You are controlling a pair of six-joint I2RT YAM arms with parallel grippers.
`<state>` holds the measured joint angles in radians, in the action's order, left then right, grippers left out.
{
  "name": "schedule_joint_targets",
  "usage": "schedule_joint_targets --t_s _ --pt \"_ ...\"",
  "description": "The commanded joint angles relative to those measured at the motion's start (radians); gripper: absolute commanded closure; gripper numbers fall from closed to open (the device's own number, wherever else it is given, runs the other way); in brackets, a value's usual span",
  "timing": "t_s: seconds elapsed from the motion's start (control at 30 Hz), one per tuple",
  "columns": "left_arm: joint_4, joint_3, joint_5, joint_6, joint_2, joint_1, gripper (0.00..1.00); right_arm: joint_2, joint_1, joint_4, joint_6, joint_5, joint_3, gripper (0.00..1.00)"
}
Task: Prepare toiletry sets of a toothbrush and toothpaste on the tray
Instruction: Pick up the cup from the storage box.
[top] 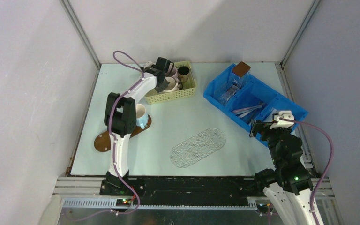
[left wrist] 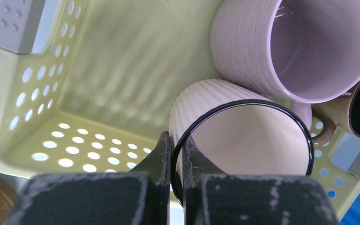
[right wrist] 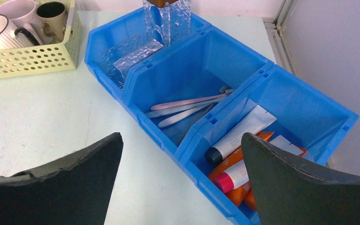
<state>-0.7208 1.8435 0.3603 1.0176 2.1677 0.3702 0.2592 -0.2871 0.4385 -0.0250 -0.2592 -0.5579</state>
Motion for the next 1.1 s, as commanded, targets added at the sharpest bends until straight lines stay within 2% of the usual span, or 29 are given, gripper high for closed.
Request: schedule_joint_targets --t_s 0.0,0.13,0.33,0.53,0.67,0.9,1.07 --pt "0.047 0.079 0.023 -0.056 -0.094 0.002 1.0 -0.014 -0.006 -0.034 0.013 -0.014 0.0 0.0" --pt "0.059 0.085 0.034 -0.122 -0.155 -0.004 1.0 -0.023 -0.005 -0.035 0.013 -0.017 0.0 0.0" --pt "0.096 0.068 -0.031 -0.278 -0.275 -0.046 1.0 -0.032 -0.006 -0.035 0.014 -0.017 -0.003 0.0" --pt "0.239 -0.102 -0.139 -0.478 -0.482 -0.128 1.0 -0.036 -0.006 -0.034 0.016 -0.017 -0.006 0.0" --pt "0.282 -0.181 -0.228 -0.622 -0.606 -0.216 1.0 -0.034 -0.006 -0.034 0.016 -0.017 -0.007 0.0" --pt "0.169 -0.21 -0.418 -0.798 -0.775 -0.457 1.0 -0.017 -0.007 -0.032 0.017 -0.01 -0.008 0.0" --pt "0.048 -0.226 -0.566 -0.954 -0.839 -0.602 1.0 -0.001 -0.007 -0.033 0.019 0.0 -0.014 0.0"
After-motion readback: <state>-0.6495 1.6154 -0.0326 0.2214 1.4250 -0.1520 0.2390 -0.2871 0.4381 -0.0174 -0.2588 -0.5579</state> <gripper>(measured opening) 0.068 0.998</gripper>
